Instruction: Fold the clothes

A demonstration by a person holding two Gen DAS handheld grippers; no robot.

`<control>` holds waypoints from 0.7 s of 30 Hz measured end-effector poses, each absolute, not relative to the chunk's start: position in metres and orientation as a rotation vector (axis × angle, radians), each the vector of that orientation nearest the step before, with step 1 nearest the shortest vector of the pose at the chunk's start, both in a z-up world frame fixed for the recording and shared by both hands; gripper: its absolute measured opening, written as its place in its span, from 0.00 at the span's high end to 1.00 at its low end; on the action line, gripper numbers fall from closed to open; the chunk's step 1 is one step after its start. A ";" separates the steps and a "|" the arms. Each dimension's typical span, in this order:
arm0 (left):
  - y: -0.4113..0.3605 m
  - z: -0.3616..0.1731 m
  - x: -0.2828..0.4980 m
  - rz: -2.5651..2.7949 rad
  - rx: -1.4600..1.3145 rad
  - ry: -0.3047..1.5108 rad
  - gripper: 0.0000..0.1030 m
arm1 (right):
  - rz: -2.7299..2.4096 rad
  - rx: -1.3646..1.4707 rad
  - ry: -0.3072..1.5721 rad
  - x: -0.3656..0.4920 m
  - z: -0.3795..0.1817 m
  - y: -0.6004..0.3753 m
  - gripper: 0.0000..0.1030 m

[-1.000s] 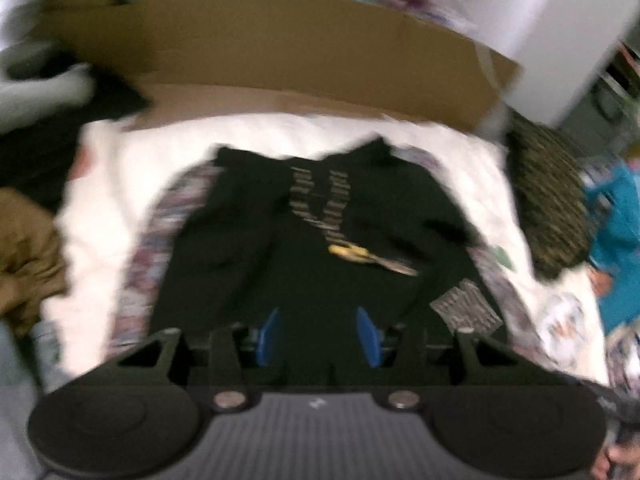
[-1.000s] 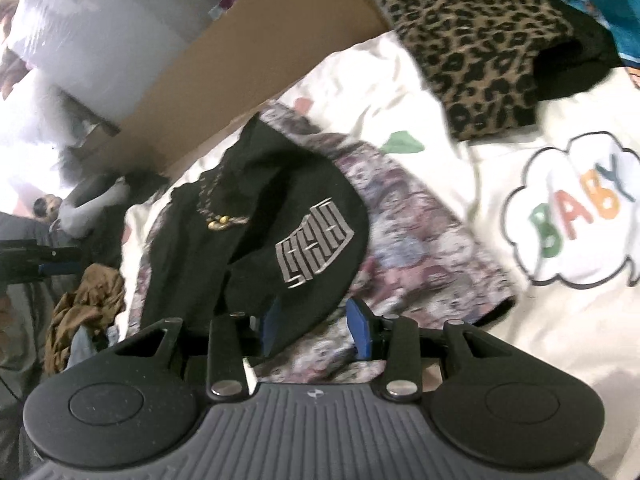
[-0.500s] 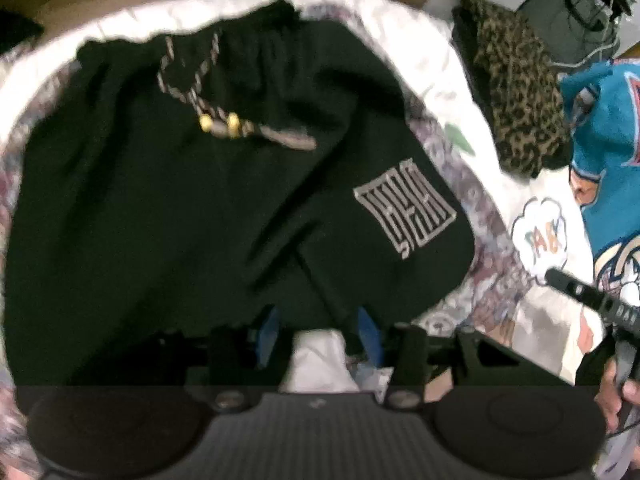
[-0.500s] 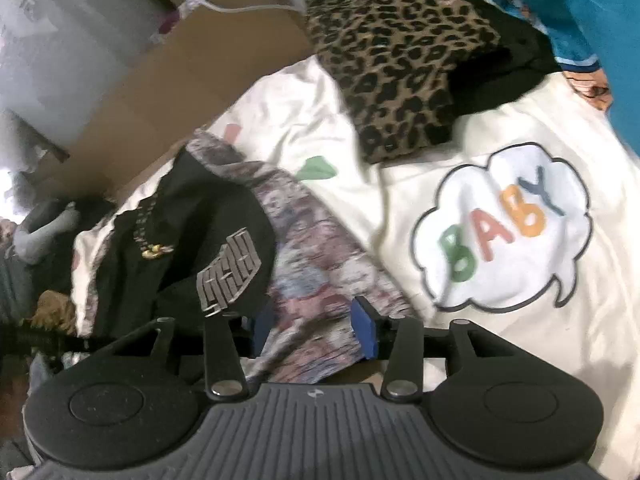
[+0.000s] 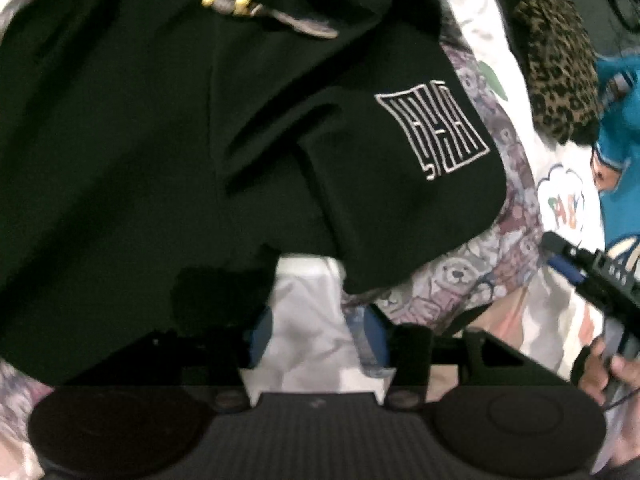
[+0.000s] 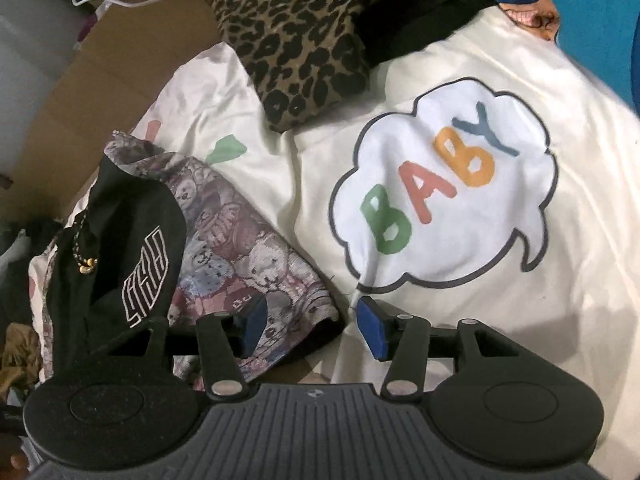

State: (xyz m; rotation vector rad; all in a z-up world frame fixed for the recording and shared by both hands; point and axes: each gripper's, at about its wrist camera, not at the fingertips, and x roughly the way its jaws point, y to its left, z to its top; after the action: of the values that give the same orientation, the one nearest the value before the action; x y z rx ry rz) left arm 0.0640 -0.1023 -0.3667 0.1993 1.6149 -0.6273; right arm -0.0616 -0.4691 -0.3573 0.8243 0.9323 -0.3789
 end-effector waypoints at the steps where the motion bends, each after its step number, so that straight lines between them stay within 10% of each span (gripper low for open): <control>1: -0.104 -0.368 0.062 -0.624 0.207 1.620 0.48 | -0.371 0.827 0.930 -0.061 -0.357 -0.469 0.45; 15: -0.126 -0.377 0.056 -0.682 0.218 1.619 0.47 | -0.316 0.844 0.922 -0.048 -0.358 -0.471 0.50; 19: -0.118 -0.382 0.060 -0.663 0.202 1.640 0.46 | -0.266 0.853 0.925 -0.045 -0.357 -0.469 0.92; 21: -0.114 -0.385 0.059 -0.663 0.191 1.656 0.46 | -0.263 0.830 0.896 -0.047 -0.349 -0.470 0.96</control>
State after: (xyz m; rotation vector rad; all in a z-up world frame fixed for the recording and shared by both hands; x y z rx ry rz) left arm 0.0591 -0.1140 -0.3854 0.1913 1.6559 -0.6625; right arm -0.0467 -0.4701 -0.3490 0.8296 0.8963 -0.2632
